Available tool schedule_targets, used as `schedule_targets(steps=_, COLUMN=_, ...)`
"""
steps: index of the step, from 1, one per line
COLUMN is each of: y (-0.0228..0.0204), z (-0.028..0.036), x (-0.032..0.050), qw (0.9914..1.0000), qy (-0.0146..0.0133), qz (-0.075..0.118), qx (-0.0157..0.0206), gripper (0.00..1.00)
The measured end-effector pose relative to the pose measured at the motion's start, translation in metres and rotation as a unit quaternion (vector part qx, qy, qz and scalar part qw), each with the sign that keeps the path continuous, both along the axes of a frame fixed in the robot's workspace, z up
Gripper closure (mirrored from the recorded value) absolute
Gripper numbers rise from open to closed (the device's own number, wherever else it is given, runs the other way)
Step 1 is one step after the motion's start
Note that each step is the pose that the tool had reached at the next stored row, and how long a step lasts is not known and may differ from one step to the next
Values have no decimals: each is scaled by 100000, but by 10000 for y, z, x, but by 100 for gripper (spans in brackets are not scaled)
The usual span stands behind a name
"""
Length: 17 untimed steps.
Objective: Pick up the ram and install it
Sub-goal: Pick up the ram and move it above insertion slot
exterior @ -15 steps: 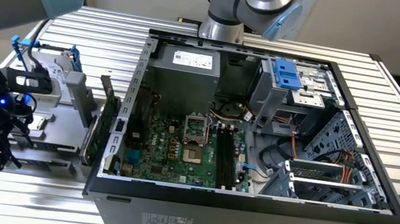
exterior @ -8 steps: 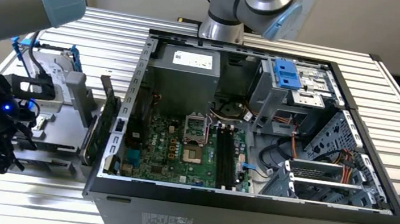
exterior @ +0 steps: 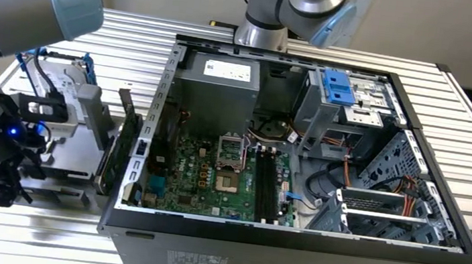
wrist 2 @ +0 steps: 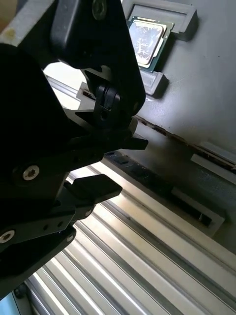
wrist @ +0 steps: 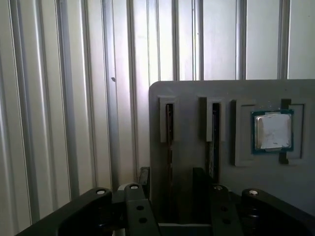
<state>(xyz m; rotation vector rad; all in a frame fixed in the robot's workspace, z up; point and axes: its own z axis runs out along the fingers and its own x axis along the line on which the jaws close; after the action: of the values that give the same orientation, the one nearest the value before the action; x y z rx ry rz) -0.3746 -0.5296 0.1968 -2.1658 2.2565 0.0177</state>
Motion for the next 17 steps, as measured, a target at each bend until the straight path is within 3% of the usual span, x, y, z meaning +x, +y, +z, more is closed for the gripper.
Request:
schedule_targets(steps=5, y=1, z=-12, x=0, qw=99996, qy=-113, qz=898, qx=1, gripper=0)
schedule_targets(steps=17, y=23, z=-13, x=0, qw=99996, qy=-117, qz=938, qx=-3, gripper=0)
